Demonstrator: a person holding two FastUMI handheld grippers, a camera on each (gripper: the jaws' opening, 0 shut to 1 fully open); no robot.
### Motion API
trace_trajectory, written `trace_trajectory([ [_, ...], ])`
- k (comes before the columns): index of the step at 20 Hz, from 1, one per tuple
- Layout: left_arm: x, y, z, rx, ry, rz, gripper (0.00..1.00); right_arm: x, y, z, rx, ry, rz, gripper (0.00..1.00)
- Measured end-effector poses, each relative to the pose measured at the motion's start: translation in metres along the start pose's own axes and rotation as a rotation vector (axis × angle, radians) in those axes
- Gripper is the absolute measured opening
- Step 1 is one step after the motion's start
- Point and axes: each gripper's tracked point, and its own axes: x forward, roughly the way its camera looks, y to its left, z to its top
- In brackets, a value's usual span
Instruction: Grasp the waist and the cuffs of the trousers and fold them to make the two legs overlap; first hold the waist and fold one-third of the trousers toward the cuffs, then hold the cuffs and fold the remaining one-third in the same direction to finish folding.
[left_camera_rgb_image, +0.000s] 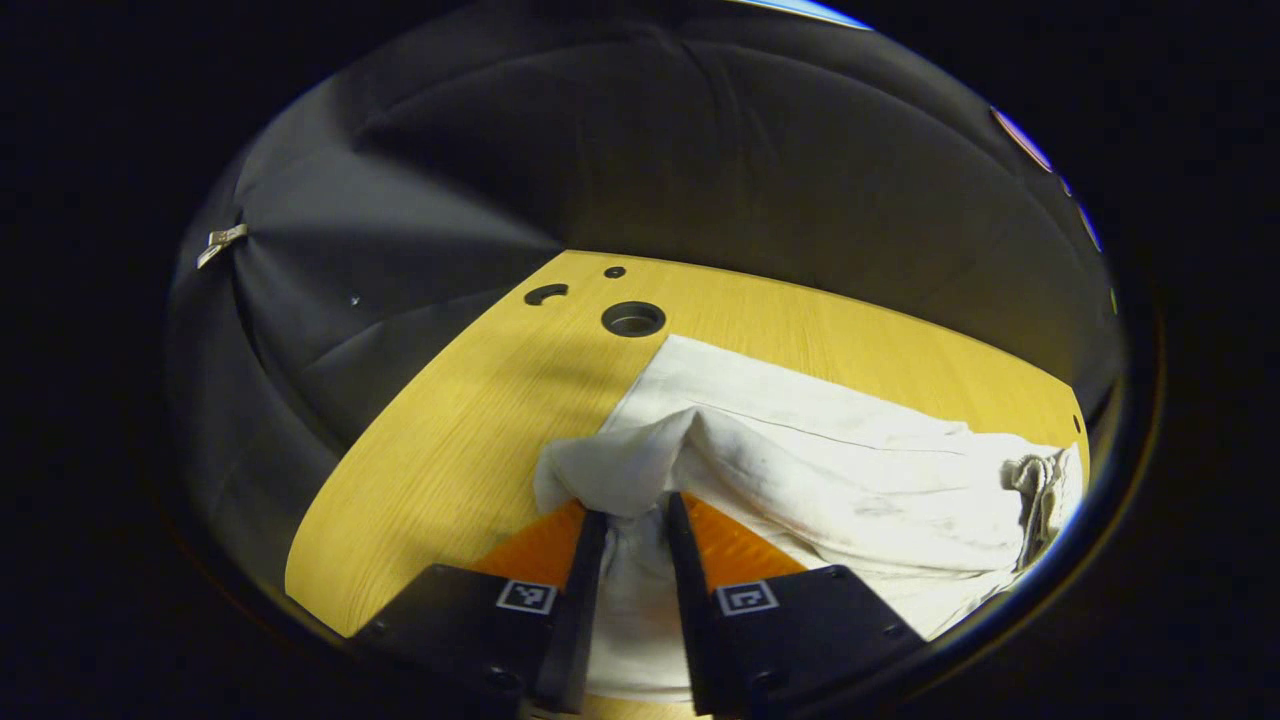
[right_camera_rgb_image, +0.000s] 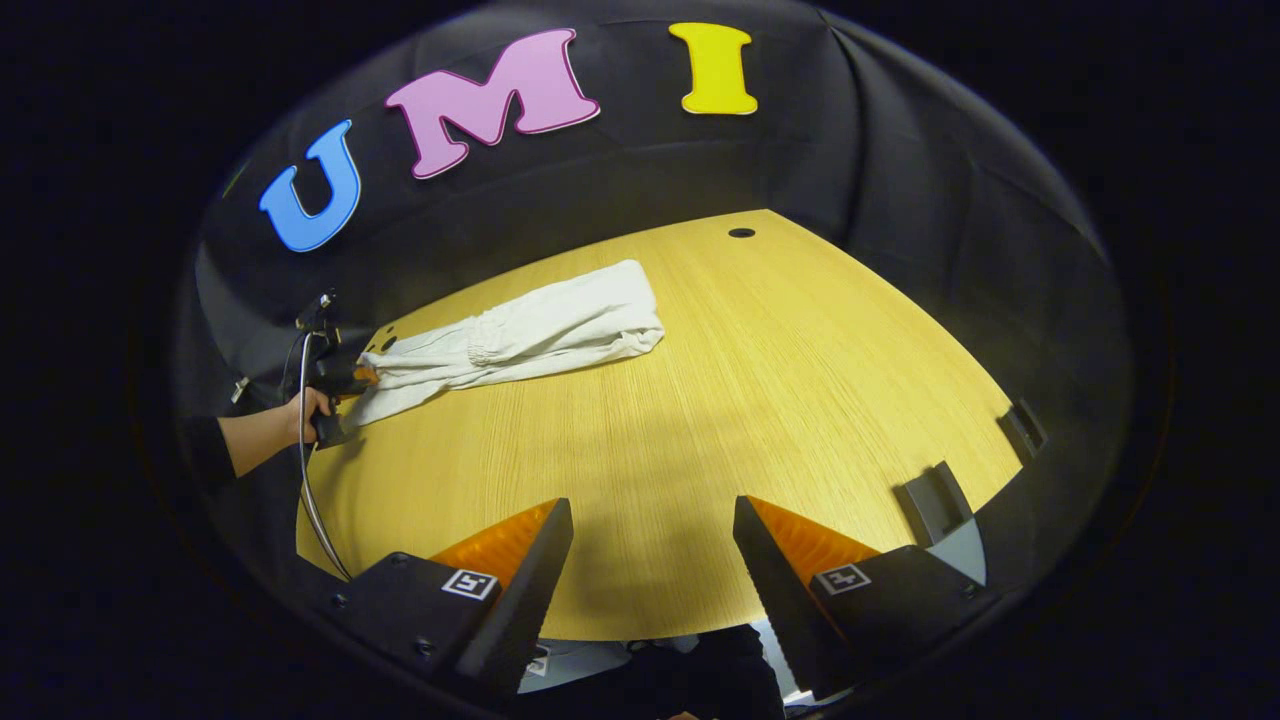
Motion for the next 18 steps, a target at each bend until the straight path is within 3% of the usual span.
trace_trajectory([
  [2, -0.001, -0.002, -0.001, -0.003, 0.001, -0.006, 0.25, -0.001, -0.004, 0.002, 0.011, -0.008, -0.001, 0.99],
  [6, -0.005, -0.004, -0.001, 0.032, 0.012, 0.006, 0.06, 0.006, -0.012, 0.006, -0.001, -0.014, -0.008, 0.99],
  [11, -0.026, -0.015, 0.023, -0.098, -0.063, -0.039, 0.06, 0.02, -0.019, 0.02, -0.029, -0.017, 0.021, 0.99],
  [18, -0.078, -0.046, 0.073, -0.121, -0.145, -0.076, 0.05, 0.026, -0.037, 0.037, -0.022, -0.032, 0.026, 0.99],
])
